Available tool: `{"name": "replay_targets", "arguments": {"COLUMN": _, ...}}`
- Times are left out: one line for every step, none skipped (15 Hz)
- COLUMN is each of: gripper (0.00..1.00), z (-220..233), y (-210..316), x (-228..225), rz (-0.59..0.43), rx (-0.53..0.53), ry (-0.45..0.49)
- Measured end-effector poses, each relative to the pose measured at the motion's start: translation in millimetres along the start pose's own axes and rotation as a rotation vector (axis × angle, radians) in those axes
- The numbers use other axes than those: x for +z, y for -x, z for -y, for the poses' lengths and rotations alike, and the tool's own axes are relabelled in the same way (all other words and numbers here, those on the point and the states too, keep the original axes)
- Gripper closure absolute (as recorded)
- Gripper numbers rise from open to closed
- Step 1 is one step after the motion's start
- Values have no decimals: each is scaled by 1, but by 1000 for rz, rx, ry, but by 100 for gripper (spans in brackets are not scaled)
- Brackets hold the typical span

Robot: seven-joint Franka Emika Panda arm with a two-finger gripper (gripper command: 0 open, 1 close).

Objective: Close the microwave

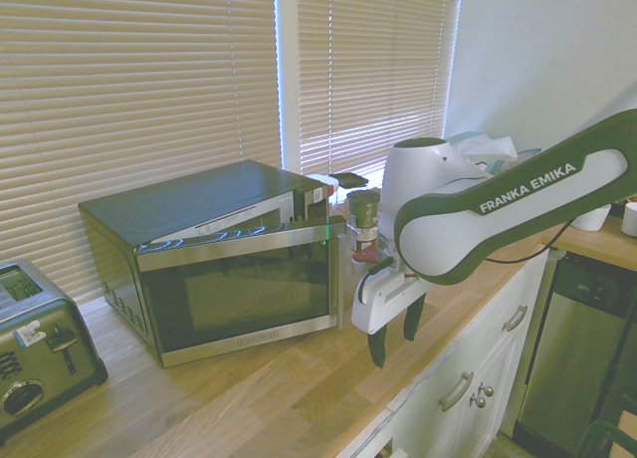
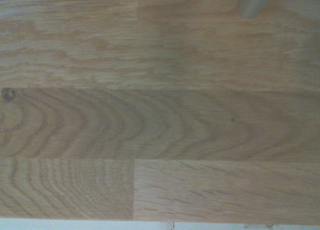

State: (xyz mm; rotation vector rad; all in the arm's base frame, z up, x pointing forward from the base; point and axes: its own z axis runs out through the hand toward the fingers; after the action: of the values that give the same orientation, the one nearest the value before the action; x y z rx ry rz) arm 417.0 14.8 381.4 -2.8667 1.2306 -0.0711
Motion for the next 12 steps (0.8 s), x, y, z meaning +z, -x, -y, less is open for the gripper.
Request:
{"name": "replay_targets", "arguments": {"gripper": 0, "z": 0, "y": 0, "x": 1, "rz": 1, "rx": 0, "ry": 1}}
{"name": "replay_targets", "arguments": {"gripper": 0, "z": 0, "y": -1, "x": 4, "rz": 5, "rx": 3, "ry": 7}}
{"name": "replay_targets", "arguments": {"gripper": 0, "z": 2, "y": -1, "x": 4, "rz": 0, "rx": 7, "ry": 11}}
{"name": "replay_targets", "arguments": {"gripper": 0, "z": 6, "y": 0, "x": 1, "rz": -16, "rx": 14, "ry": 15}}
{"name": "replay_targets", "arguments": {"gripper": 0, "z": 11, "y": 1, "x": -3, "rz": -32, "rx": 18, "ry": 15}}
{"name": "replay_targets", "arguments": {"gripper": 0, "z": 17, "y": 3, "x": -8, "rz": -45, "rx": 21, "ry": 14}}
{"name": "replay_targets", "arguments": {"gripper": 0, "z": 23, "y": 5, "x": -14, "rz": -58, "rx": 24, "ry": 8}}
{"name": "replay_targets", "arguments": {"gripper": 0, "z": 29, "y": 5, "x": -22, "rz": -65, "rx": 26, "ry": 3}}
{"name": "replay_targets", "arguments": {"gripper": 0, "z": 33, "y": 5, "x": -32, "rz": -70, "rx": 28, "ry": 0}}
{"name": "replay_targets", "arguments": {"gripper": 0, "z": 36, "y": 5, "x": -42, "rz": -75, "rx": 27, "ry": -5}}
{"name": "replay_targets", "arguments": {"gripper": 0, "z": 39, "y": 4, "x": -50, "rz": -80, "rx": 27, "ry": -10}}
{"name": "replay_targets", "arguments": {"gripper": 0, "z": 41, "y": 4, "x": -58, "rz": -83, "rx": 25, "ry": -13}}
